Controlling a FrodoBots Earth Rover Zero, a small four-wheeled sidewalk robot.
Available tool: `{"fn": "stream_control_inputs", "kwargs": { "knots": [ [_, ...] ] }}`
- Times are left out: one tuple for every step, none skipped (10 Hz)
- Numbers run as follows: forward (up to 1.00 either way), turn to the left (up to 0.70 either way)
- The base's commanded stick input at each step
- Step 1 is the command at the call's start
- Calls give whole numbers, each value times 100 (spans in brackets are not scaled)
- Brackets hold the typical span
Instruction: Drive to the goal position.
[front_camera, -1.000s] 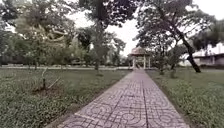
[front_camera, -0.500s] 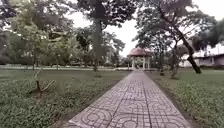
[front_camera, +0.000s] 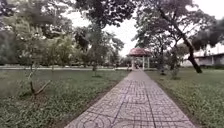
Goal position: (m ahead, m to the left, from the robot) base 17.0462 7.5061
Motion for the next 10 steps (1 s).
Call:
{"fn": "stream_control_inputs", "kwargs": {
  "knots": [
    [30, 0],
    [30, 0],
    [30, 0],
    [30, 0],
    [30, 0],
    [30, 0],
    [30, 0],
    [30, 0],
    [30, 0],
    [30, 0]
  ]
}}
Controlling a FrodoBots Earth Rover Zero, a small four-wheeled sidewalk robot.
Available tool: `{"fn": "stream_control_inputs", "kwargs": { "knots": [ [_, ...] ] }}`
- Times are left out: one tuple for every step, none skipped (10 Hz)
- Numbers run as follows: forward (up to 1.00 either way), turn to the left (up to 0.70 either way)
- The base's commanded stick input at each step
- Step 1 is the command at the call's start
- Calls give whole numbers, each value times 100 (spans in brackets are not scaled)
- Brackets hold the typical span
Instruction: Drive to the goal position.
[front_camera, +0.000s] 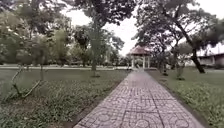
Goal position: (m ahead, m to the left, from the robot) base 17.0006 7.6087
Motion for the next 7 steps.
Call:
{"fn": "stream_control_inputs", "kwargs": {
  "knots": [
    [30, 0],
    [30, 0],
    [30, 0],
    [30, 0],
    [30, 0],
    [30, 0],
    [30, 0]
  ]
}}
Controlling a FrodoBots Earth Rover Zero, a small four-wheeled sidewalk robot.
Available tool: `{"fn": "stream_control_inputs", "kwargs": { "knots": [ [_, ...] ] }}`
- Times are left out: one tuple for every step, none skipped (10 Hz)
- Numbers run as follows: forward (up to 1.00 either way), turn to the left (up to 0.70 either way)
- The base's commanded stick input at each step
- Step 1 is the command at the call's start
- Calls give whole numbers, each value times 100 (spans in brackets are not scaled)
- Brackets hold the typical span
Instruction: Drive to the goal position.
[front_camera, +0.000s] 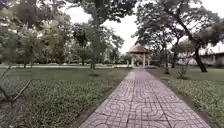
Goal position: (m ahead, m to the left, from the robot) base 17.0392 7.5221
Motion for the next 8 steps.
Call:
{"fn": "stream_control_inputs", "kwargs": {
  "knots": [
    [30, 0],
    [30, 0],
    [30, 0],
    [30, 0],
    [30, 0],
    [30, 0],
    [30, 0],
    [30, 0]
  ]
}}
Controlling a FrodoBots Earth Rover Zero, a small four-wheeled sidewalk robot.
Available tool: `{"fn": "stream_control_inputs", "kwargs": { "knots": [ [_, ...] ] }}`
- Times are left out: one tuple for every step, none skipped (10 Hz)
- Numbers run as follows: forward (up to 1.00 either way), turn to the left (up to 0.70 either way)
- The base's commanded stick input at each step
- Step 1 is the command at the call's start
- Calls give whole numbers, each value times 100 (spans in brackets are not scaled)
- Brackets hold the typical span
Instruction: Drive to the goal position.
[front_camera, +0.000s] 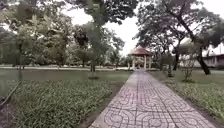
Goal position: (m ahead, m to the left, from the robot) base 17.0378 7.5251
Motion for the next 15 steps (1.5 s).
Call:
{"fn": "stream_control_inputs", "kwargs": {
  "knots": [
    [30, 0],
    [30, 0],
    [30, 0],
    [30, 0],
    [30, 0],
    [30, 0],
    [30, 0],
    [30, 0],
    [30, 0],
    [30, 0],
    [30, 0],
    [30, 0],
    [30, 0],
    [30, 0],
    [30, 0]
  ]
}}
